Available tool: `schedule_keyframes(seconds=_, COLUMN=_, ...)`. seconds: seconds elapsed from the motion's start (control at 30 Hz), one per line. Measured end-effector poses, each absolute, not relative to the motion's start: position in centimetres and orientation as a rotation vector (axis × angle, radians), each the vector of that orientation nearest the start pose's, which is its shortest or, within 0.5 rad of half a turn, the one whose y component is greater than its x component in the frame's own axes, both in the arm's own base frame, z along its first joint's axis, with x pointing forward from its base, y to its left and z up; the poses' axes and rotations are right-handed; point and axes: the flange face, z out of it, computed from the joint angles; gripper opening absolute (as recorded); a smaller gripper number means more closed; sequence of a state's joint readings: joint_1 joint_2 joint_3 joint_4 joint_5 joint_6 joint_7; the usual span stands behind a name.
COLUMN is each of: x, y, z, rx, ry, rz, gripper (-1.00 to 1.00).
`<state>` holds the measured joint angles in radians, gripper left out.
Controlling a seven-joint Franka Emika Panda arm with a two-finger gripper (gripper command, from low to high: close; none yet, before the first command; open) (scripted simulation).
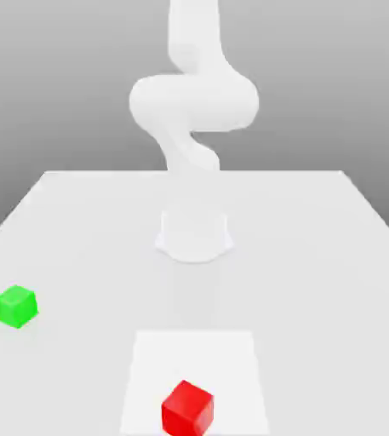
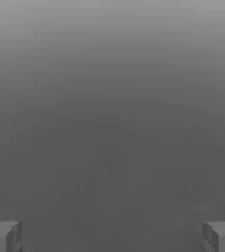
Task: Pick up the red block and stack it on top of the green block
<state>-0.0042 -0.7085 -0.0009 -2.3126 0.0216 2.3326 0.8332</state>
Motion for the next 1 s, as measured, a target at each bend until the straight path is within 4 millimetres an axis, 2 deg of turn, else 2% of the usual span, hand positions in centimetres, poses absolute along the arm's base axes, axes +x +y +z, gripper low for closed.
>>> schedule_keyframes(seconds=0.1, x=41.8, y=-0.3, z=62.7, rx=-2.450, ry=1.196, rz=-0.794, gripper=0.00)
schedule_keyframes(seconds=0.23, x=45.7, y=-0.4, z=55.9, rx=-2.456, ry=1.322, rz=-0.634, gripper=0.00)
schedule_keyframes(seconds=0.37, x=48.5, y=-0.4, z=48.7, rx=-2.457, ry=1.453, rz=-0.483, gripper=0.00)
schedule_keyframes(seconds=0.47, x=49.8, y=-0.3, z=43.0, rx=-2.456, ry=1.555, rz=-0.374, gripper=0.00)
schedule_keyframes(seconds=0.63, x=50.6, y=-0.4, z=33.5, rx=-2.450, ry=1.733, rz=-0.204, gripper=0.00)
schedule_keyframes(seconds=0.83, x=49.2, y=-0.7, z=22.4, rx=-2.437, ry=1.952, rz=-0.025, gripper=0.00)
schedule_keyframes(seconds=1.0, x=48.8, y=-0.8, z=15.4, rx=-2.435, ry=1.984, rz=-0.001, gripper=0.00)
